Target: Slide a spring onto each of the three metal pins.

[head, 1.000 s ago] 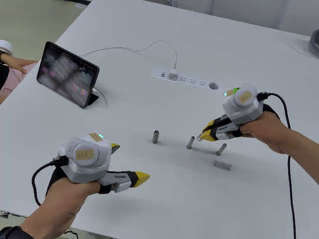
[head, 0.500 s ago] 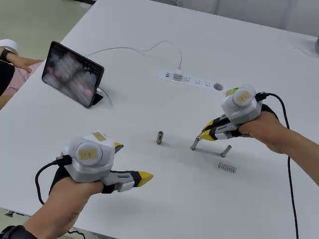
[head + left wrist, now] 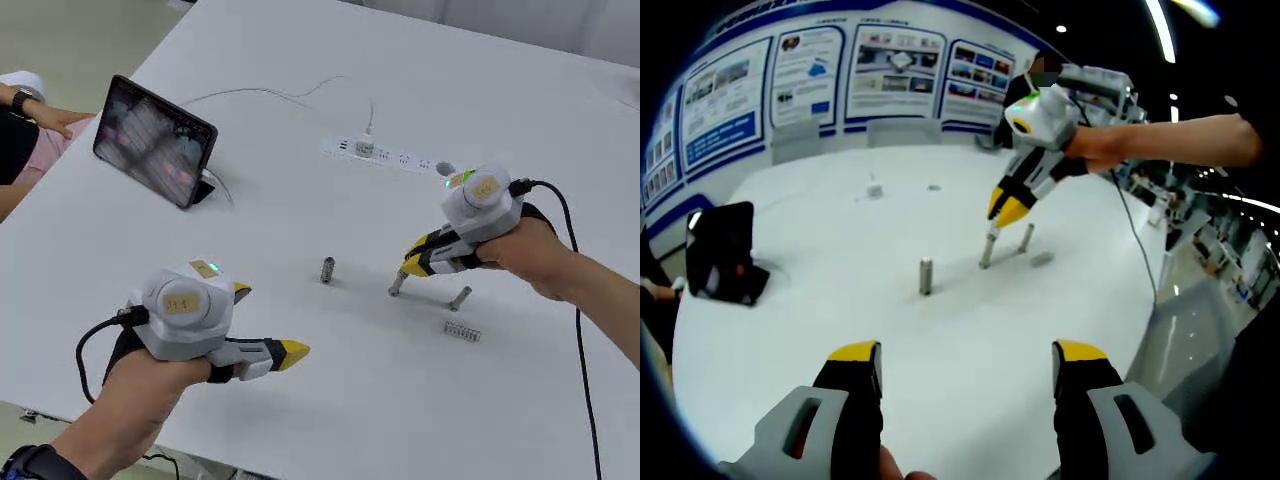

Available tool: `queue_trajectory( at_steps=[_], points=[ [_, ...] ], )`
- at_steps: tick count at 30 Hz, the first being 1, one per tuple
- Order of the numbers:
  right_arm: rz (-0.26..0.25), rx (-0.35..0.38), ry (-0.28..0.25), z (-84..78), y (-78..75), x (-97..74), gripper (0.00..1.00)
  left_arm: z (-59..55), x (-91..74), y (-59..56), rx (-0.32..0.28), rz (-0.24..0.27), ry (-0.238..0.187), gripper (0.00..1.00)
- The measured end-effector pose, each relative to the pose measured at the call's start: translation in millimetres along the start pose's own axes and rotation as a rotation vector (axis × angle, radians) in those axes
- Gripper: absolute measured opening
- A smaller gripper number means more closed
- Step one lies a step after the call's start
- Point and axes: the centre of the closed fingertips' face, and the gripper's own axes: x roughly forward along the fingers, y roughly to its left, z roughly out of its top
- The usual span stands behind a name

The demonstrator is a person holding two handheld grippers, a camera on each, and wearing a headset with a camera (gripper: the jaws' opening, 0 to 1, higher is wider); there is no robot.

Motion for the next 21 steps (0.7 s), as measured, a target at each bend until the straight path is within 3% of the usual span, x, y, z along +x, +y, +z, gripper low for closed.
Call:
queue_trajectory(
  at_steps=[21],
  points=[
    [-0.011, -0.029, 0.028, -2.7, 7.9, 0.6, 0.12, 4.6, 1.9, -4.1, 0.002, -0.012, -0.012, 0.70]
  ],
)
